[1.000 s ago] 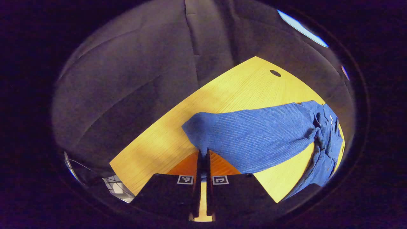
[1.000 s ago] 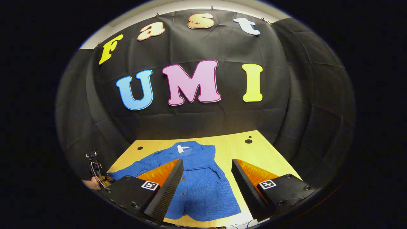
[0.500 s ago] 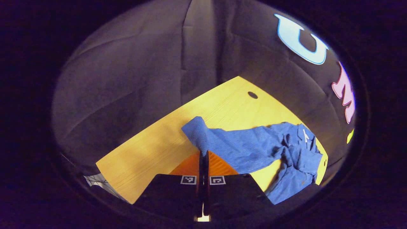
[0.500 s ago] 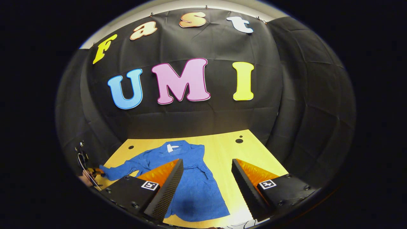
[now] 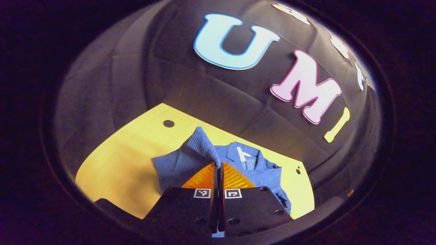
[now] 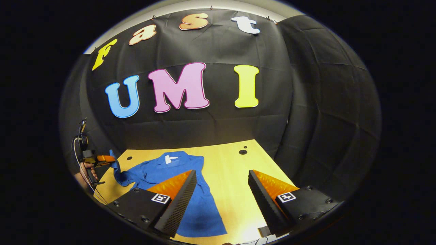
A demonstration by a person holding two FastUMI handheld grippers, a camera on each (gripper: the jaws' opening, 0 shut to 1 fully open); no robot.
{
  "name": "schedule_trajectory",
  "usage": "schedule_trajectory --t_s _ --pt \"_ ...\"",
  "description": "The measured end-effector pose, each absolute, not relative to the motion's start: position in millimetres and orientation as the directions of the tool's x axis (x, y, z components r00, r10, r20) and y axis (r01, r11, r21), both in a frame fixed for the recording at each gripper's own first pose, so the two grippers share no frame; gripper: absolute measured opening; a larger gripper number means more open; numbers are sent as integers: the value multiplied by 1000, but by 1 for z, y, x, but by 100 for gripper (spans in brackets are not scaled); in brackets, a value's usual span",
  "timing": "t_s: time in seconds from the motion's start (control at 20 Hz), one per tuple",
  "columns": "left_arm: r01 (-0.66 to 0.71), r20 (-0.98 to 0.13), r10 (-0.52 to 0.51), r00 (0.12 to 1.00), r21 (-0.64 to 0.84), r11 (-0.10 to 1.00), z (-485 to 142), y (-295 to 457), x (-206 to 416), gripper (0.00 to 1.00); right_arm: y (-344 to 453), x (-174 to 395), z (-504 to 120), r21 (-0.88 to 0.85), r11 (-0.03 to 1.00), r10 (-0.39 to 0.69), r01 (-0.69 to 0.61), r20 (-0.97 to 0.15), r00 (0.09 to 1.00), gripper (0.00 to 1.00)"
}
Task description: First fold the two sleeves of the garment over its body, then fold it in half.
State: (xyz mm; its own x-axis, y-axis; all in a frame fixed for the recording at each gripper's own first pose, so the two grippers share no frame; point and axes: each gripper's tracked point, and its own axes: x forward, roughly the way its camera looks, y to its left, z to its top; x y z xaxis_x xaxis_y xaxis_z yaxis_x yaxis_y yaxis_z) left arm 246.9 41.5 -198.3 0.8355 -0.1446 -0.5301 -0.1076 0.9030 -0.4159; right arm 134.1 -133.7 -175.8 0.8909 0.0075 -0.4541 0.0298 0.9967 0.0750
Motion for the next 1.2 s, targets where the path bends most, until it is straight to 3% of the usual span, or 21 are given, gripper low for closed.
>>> schedule_trajectory --t_s 0.2,0.4,0.5,0.55,0.6,0.75,1.0,1.2 --pt "7 -504 -298 811 -500 866 -196 -68 277 0 -167 136 -187 84 994 -15 63 -475 880 97" --pt "14 -521 -318 792 -505 863 -209 -137 309 0 -196 138 -197 86 993 -33 87 -494 869 97" --pt "18 -518 -350 781 -540 841 -213 -169 316 5 -204 136 -203 81 993 -34 86 -501 865 97" --pt "21 -514 -360 779 -552 833 -215 -178 320 19 -205 136 -205 80 993 -32 83 -503 864 97" --pt "20 -511 -360 781 -556 831 -219 -185 323 23 -206 137 -208 84 993 -26 80 -506 862 97" --pt "23 -508 -355 785 -548 836 -220 -188 322 84 -206 140 -219 102 992 -5 69 -523 853 97" --pt "62 -478 -361 801 -533 844 -215 -159 294 85 -193 139 -233 115 992 20 51 -540 841 97" --pt "65 -513 -317 798 -449 891 -216 -101 231 84 -177 130 -251 112 993 32 39 -566 824 97"
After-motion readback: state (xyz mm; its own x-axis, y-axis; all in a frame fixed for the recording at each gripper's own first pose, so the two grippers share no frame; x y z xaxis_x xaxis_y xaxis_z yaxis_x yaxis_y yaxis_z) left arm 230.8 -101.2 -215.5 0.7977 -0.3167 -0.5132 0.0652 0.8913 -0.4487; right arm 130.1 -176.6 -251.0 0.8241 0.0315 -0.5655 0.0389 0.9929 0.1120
